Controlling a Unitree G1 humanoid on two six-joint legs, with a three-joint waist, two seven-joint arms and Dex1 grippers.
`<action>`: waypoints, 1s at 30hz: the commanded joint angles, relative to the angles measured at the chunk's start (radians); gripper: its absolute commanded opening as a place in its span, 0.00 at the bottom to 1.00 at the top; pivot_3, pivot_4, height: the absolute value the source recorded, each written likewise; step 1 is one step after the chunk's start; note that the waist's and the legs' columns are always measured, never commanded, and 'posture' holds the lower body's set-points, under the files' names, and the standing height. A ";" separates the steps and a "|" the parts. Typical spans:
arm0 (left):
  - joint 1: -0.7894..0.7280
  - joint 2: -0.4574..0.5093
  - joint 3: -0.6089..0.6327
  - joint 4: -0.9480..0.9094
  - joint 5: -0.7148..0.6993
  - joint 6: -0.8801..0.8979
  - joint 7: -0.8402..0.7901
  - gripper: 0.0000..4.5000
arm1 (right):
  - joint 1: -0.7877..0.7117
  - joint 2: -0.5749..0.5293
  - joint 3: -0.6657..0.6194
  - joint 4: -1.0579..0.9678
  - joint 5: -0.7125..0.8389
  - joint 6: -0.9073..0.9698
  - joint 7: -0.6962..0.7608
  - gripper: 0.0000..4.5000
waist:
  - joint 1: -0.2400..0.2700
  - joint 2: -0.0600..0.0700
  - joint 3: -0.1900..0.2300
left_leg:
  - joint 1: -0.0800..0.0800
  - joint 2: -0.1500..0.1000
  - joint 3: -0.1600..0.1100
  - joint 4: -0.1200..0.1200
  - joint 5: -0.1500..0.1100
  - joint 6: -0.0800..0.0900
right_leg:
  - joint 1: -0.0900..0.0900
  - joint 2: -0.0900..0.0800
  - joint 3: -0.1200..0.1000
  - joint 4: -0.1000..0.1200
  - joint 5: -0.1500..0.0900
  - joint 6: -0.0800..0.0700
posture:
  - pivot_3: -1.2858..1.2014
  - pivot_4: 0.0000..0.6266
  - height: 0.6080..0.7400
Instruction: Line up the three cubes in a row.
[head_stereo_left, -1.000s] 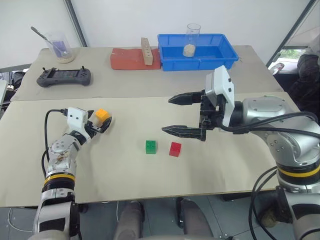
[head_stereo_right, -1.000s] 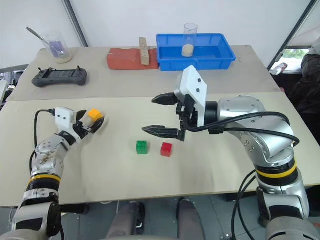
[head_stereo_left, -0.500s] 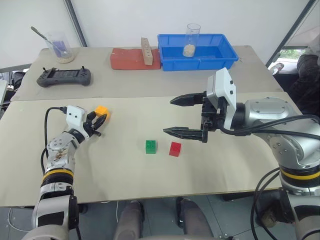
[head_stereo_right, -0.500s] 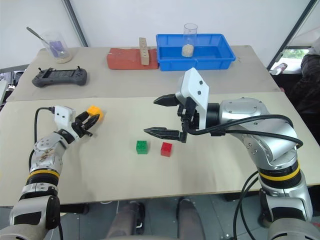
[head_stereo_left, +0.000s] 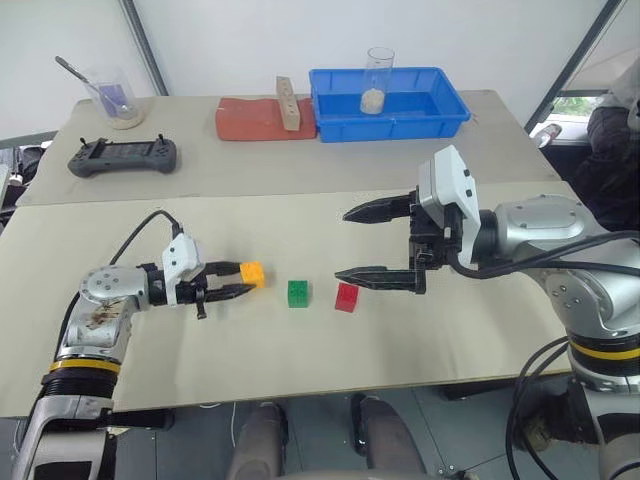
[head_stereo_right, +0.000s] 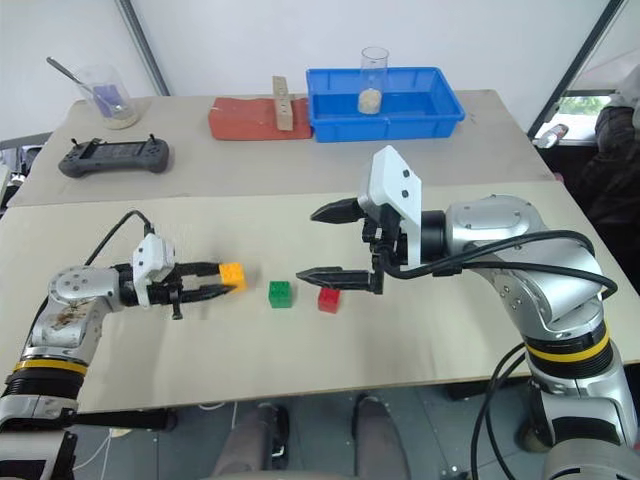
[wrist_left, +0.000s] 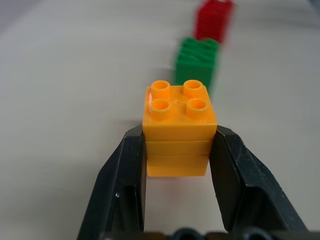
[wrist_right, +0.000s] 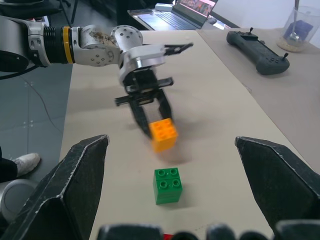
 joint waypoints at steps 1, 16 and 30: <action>-0.023 -0.004 -0.014 0.038 0.004 -0.062 -0.048 0.28 | 0.008 -0.003 -0.020 -0.006 -0.008 -0.031 0.009 1.00 | 0.003 0.000 0.000 | 0.000 0.000 0.000 0.000 0.000 0.000 | 0.000 0.000 0.000 0.000 0.000 0.000 | 0.52 0.24 1.00; -0.160 -0.053 -0.051 0.244 0.059 -0.174 -0.077 0.28 | 0.009 -0.010 -0.033 -0.019 -0.004 -0.012 0.002 1.00 | 0.007 0.000 0.000 | -0.001 0.000 0.000 0.000 0.000 0.000 | 0.000 0.000 0.000 0.000 0.000 0.001 | 0.52 0.24 1.00; -0.219 -0.050 -0.053 0.373 0.082 -0.235 -0.125 0.71 | 0.022 -0.026 -0.033 -0.020 -0.011 -0.022 0.010 1.00 | 0.003 0.000 0.000 | -0.001 0.000 0.000 0.000 0.000 0.000 | 0.000 0.000 0.000 0.000 0.000 0.001 | 0.52 0.24 1.00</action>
